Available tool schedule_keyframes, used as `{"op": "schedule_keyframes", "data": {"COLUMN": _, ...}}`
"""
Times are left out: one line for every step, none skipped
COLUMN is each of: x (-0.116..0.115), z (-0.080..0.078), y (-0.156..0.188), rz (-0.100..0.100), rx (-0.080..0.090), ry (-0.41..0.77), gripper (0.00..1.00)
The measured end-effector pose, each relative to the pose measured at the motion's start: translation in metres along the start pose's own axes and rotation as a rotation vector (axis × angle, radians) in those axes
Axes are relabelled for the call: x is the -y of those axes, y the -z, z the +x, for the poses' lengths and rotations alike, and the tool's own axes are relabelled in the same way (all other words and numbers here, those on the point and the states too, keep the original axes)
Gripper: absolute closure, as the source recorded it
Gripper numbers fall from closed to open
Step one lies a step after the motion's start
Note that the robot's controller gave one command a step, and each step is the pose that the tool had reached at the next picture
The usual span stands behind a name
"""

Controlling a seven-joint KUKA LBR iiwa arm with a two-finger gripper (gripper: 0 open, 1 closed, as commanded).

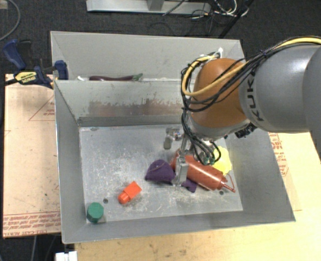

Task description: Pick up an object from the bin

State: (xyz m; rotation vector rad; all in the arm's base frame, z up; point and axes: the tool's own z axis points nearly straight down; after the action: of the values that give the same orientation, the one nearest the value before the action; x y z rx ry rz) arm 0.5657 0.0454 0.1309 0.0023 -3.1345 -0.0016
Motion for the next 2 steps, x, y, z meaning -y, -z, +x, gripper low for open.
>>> {"op": "schedule_keyframes", "data": {"x": 0.0001, "z": -0.0018, "y": 0.0044, "rz": 0.000, "rx": 0.007, "ry": -0.001, "gripper": 0.00}}
{"op": "schedule_keyframes", "data": {"x": 0.0028, "z": -0.0027, "y": -0.0052, "rz": -0.001, "rx": 0.013, "ry": -0.036, "gripper": 0.00}}
